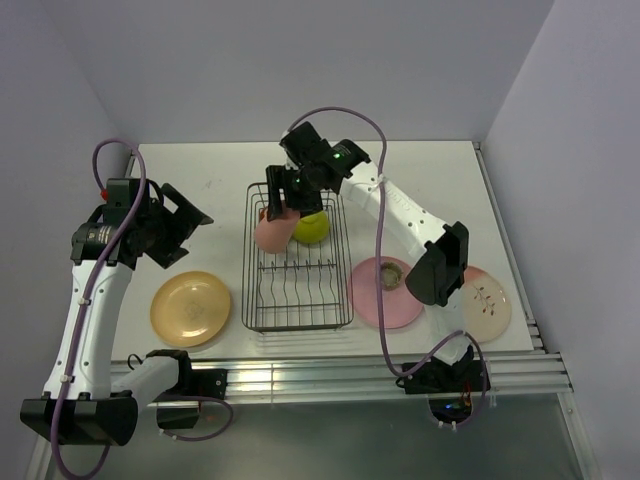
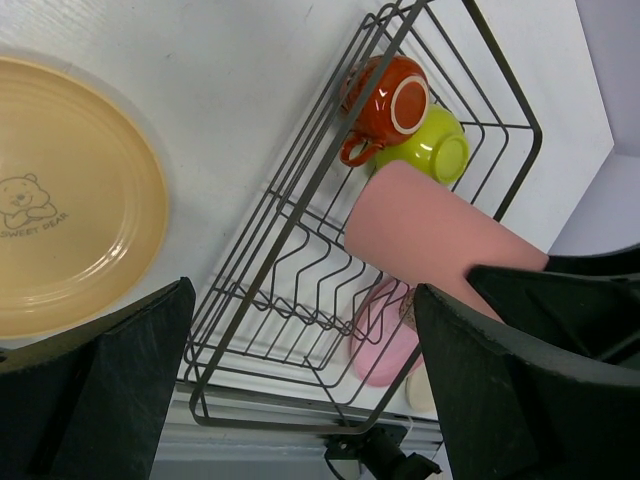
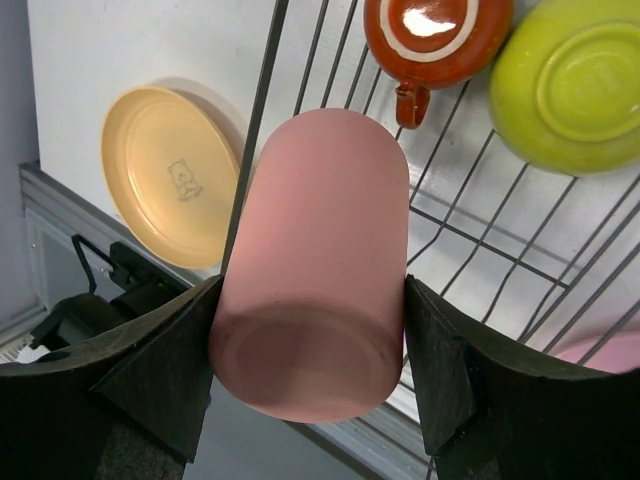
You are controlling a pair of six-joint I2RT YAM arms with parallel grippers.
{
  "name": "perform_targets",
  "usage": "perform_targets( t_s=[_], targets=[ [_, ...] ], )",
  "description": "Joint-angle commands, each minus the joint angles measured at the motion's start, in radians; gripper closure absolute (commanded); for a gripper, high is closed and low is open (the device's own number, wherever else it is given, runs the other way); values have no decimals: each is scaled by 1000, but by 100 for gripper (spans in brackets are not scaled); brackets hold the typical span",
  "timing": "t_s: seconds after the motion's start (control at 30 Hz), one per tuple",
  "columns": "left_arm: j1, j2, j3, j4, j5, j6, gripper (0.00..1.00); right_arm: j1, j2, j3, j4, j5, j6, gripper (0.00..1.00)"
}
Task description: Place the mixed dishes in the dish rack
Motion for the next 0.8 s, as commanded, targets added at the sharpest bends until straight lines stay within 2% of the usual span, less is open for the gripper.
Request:
perform_targets(
  t_s=[0.0, 0.27, 0.6, 0.77],
  targets=[
    [1, -2, 5, 11, 35, 27, 3, 22, 40, 32, 36, 16, -19, 100],
    [1, 3, 11, 10, 44, 38, 3, 44, 94, 8, 70, 49, -23, 100],
    [1, 8, 13, 7, 53, 45, 3, 54, 189, 60, 88, 106, -57, 100],
    [1, 8, 2, 8, 59, 44, 3, 57, 203, 77, 61, 238, -77, 100]
  ],
)
